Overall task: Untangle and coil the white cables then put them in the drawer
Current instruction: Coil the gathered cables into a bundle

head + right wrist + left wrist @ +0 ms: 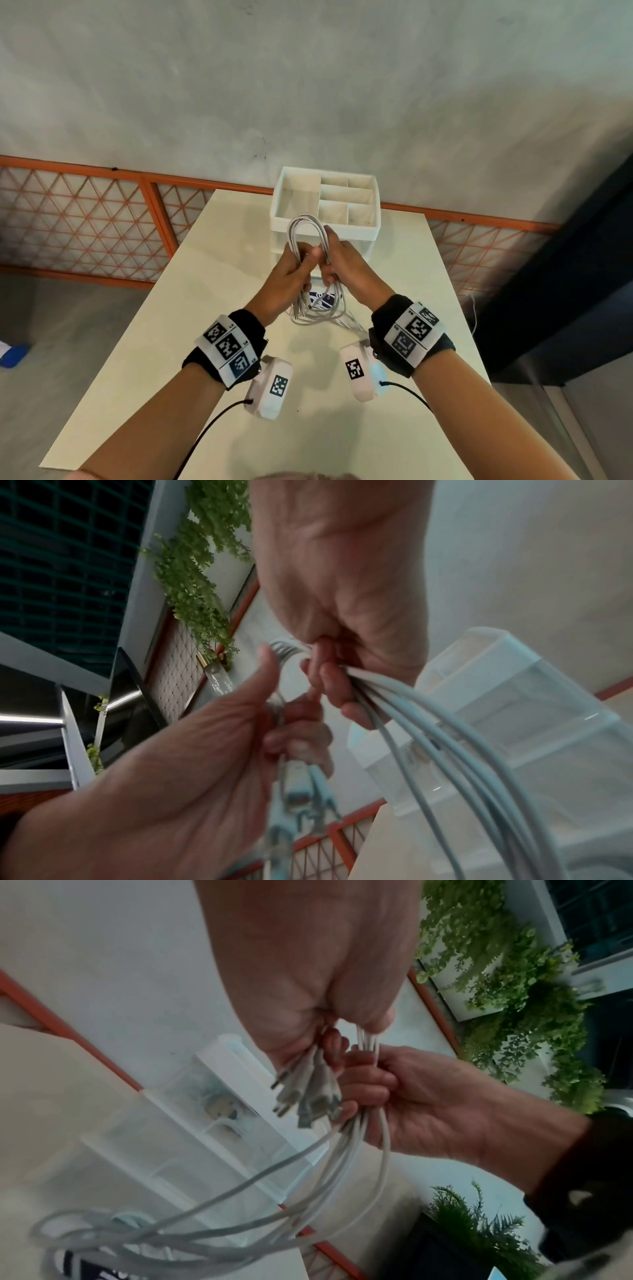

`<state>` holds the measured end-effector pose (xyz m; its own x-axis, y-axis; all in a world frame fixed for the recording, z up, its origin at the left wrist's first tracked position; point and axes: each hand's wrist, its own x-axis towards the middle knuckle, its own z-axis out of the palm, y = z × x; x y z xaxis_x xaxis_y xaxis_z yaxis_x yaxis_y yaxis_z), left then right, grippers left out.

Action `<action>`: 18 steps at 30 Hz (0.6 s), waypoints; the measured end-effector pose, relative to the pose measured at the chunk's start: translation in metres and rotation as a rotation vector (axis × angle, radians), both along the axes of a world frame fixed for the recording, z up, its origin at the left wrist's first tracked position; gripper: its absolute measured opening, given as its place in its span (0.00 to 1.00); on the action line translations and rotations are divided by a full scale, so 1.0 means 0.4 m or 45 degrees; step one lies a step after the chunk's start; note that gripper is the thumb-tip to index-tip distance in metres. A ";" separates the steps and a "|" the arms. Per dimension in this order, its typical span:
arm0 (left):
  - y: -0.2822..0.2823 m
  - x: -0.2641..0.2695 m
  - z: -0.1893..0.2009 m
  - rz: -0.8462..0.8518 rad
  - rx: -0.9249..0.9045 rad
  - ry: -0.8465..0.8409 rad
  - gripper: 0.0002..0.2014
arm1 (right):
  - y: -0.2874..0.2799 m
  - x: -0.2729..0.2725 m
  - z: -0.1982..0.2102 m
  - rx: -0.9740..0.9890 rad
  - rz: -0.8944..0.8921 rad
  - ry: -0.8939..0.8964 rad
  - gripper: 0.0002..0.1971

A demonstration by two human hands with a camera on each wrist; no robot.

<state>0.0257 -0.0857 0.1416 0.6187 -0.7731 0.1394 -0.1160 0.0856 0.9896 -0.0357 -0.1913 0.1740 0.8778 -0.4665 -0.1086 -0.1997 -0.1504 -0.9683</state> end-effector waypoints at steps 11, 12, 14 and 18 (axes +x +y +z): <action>-0.011 -0.006 0.004 -0.048 0.032 -0.060 0.13 | -0.014 -0.011 -0.014 -0.017 0.089 0.113 0.19; -0.013 -0.003 0.004 -0.048 0.061 -0.067 0.13 | -0.020 -0.017 -0.002 -0.115 0.045 0.089 0.19; -0.012 0.003 0.003 -0.036 0.153 -0.092 0.13 | -0.038 -0.022 0.030 -0.220 -0.039 -0.052 0.17; -0.008 0.012 0.004 -0.091 0.270 -0.108 0.13 | -0.076 -0.033 0.096 -0.402 0.353 0.015 0.21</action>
<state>0.0306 -0.0889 0.1433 0.5544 -0.8321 0.0184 -0.2002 -0.1119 0.9733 -0.0490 -0.2219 0.2125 0.9744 -0.2246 -0.0087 -0.1204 -0.4890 -0.8639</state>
